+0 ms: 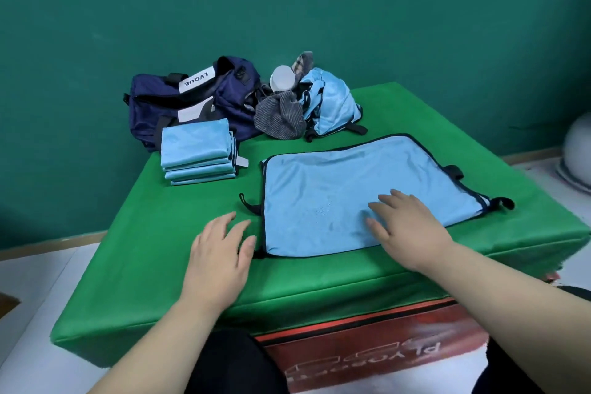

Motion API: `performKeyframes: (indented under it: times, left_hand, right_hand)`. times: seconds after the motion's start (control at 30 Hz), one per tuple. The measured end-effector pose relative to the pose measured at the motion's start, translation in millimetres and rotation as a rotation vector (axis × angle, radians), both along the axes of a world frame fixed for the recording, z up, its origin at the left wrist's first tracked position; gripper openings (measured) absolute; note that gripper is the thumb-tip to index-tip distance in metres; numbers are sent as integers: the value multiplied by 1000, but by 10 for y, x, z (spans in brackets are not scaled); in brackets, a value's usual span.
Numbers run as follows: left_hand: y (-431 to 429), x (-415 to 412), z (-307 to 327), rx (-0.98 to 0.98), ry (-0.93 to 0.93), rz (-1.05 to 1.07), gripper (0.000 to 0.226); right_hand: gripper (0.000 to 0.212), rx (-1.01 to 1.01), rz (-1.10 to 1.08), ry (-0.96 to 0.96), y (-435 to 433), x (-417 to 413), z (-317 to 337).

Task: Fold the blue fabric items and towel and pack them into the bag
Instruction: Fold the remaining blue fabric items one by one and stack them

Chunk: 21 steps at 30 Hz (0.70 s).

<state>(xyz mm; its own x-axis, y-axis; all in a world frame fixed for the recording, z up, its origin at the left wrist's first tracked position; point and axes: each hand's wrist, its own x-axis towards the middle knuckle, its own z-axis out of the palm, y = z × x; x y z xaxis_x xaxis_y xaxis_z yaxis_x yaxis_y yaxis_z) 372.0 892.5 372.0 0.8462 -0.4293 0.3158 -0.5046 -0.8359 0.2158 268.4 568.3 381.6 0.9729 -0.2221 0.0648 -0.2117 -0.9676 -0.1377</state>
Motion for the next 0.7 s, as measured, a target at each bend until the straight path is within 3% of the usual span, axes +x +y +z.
performKeyframes:
  times: [0.1,0.27,0.5,0.6,0.7]
  left_hand:
    - [-456,-213,152,13,-21,-76,62]
    - [-1304,-550,316,62,10,-242,68]
    - [-2302,-821,272,199,124,-345,55]
    - [-2649,-825,289,213,163,-374,55]
    - [-3017,-761,324,185,221,-371,53]
  right_hand:
    - [52,28,-49,-40,-264,-182,20]
    - [47,72,-102,-106,-670,-415,53]
    - [43,180,-121,-318,-1140,-755,-130]
    - [43,240,-288,-395,-1344,-778,-140]
    - [49,212,-529,-344,-1535,-757,-150]
